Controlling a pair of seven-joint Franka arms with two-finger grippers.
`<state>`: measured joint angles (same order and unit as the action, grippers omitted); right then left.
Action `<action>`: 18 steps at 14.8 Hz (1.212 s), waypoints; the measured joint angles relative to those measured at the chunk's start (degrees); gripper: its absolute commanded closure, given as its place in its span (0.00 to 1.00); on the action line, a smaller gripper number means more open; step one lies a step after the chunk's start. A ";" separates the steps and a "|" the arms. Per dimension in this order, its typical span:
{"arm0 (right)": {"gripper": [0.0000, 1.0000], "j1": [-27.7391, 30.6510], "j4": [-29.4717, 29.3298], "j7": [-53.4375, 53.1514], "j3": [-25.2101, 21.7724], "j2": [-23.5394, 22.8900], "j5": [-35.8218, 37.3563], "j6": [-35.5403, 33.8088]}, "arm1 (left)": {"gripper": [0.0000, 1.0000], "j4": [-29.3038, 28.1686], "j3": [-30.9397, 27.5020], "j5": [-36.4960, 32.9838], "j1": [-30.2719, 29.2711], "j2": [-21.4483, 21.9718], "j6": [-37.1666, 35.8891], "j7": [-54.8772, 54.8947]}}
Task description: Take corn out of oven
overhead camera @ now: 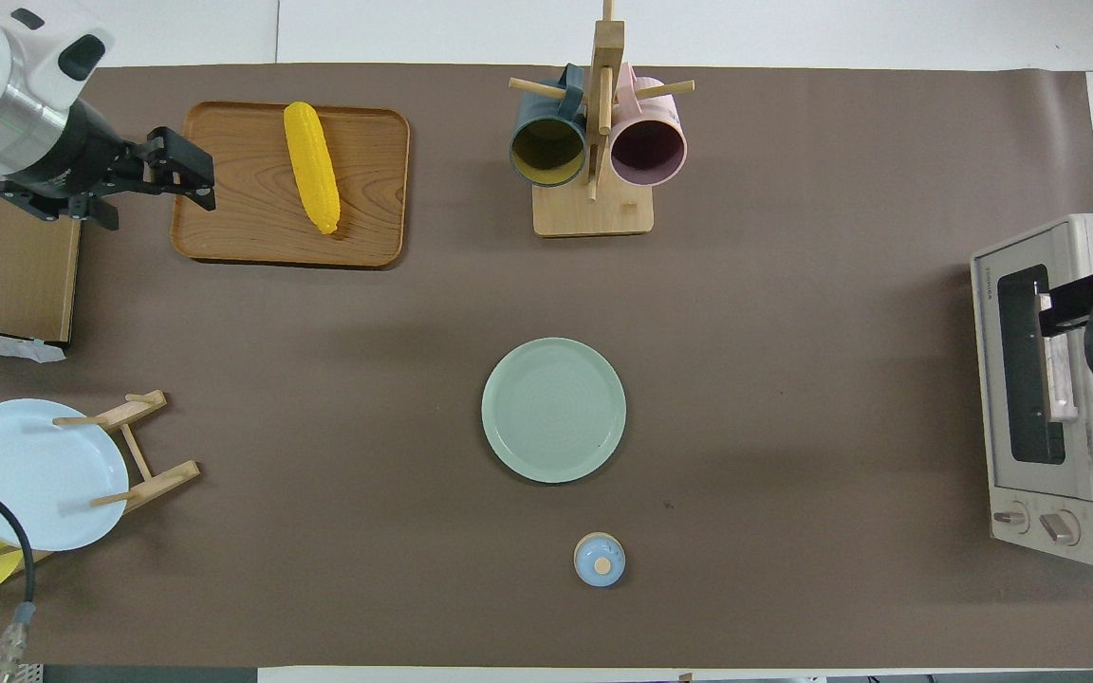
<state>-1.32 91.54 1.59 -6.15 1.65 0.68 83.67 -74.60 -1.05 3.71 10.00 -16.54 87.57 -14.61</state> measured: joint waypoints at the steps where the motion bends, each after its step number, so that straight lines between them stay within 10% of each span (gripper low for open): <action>1: 0.00 -0.02 0.00 0.00 0.01 0.00 0.00 0.01 | 0.00 -0.14 -0.01 -0.02 0.00 1.80 -3.12 -0.01; 9: 0.00 -2.03 0.00 -0.03 0.11 -0.01 1.54 2.96 | 0.00 -15.09 -0.05 -0.20 -0.02 18.39 -9.36 -0.31; 18: 0.00 -1.77 0.00 -0.32 0.02 -0.01 1.24 2.96 | 0.00 -17.11 3.01 -0.21 -2.10 19.30 -8.58 -0.31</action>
<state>-3.10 91.55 1.27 -6.13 1.64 1.92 86.63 -91.71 1.96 3.51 7.90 2.76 78.99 -14.92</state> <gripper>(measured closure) 0.000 0.000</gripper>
